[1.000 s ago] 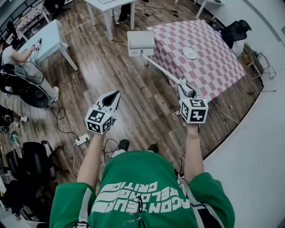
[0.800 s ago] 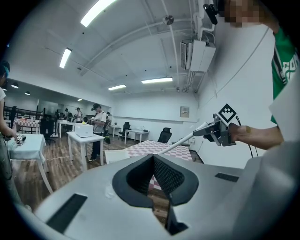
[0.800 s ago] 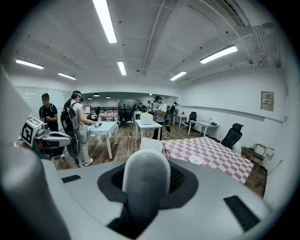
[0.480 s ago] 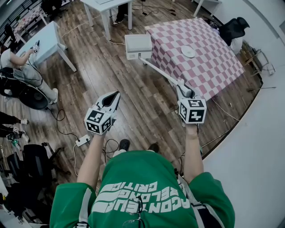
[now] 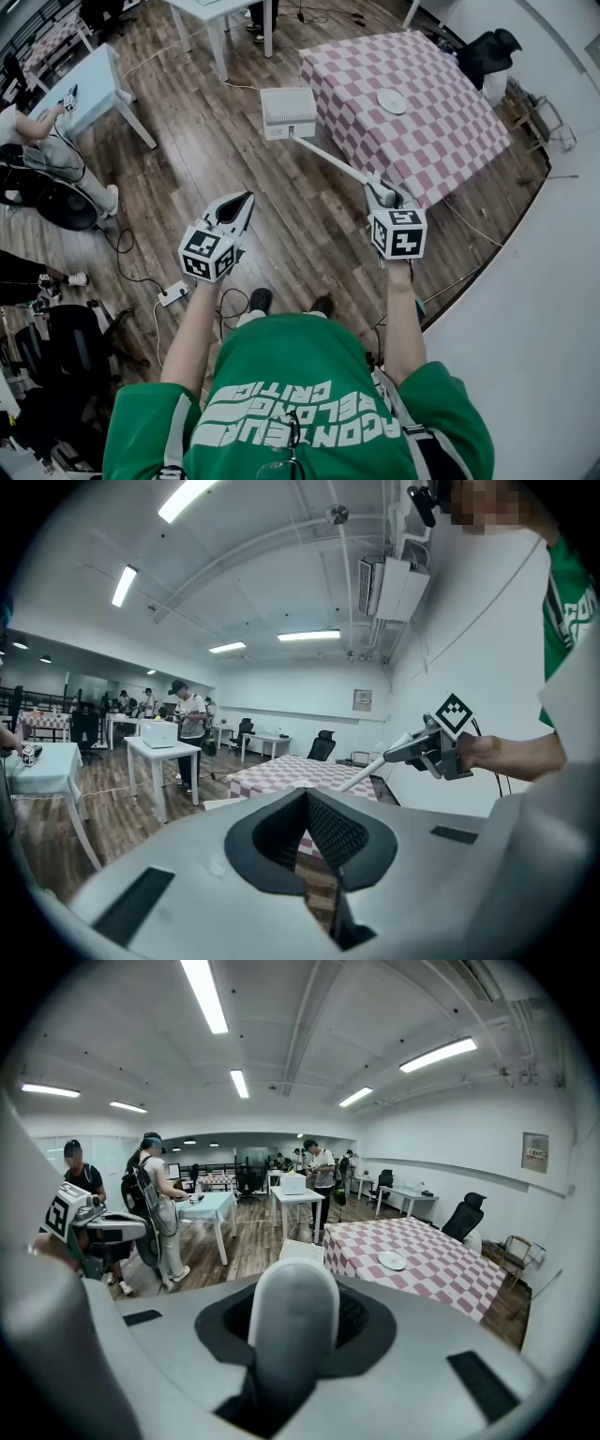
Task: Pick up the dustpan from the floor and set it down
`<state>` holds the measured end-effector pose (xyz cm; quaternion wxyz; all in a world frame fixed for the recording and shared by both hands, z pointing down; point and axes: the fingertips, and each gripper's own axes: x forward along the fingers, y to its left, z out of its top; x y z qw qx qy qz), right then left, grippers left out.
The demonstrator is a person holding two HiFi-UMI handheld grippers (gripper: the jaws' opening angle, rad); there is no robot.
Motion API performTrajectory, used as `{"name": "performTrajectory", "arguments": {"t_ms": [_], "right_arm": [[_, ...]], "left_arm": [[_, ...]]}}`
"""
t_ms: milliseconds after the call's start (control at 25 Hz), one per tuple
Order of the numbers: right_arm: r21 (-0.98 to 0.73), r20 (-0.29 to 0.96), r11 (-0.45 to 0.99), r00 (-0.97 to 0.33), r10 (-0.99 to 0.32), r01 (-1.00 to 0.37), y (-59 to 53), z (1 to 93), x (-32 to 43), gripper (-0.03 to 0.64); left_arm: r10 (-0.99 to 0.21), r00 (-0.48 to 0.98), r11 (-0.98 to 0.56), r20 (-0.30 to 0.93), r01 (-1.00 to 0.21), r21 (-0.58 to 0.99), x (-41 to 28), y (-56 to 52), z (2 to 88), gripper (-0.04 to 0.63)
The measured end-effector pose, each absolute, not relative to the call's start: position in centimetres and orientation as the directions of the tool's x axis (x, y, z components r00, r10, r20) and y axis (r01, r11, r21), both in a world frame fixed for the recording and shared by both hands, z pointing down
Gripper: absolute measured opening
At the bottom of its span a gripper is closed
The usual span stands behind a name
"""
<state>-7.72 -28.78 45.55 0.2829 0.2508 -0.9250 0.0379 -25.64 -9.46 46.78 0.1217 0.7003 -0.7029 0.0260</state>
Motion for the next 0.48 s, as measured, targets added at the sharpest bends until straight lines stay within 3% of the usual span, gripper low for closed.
{"name": "performTrajectory", "arguments": {"t_ms": [480], "right_arm": [[0.036, 0.670, 0.858, -0.624, -0.402, -0.513, -26.8, 53.1, -2.9, 0.109]], "left_arm": [[-0.960, 0.112, -0.071, 0.257, -0.984, 0.166, -21.6, -10.8, 49.4, 0.002]]}}
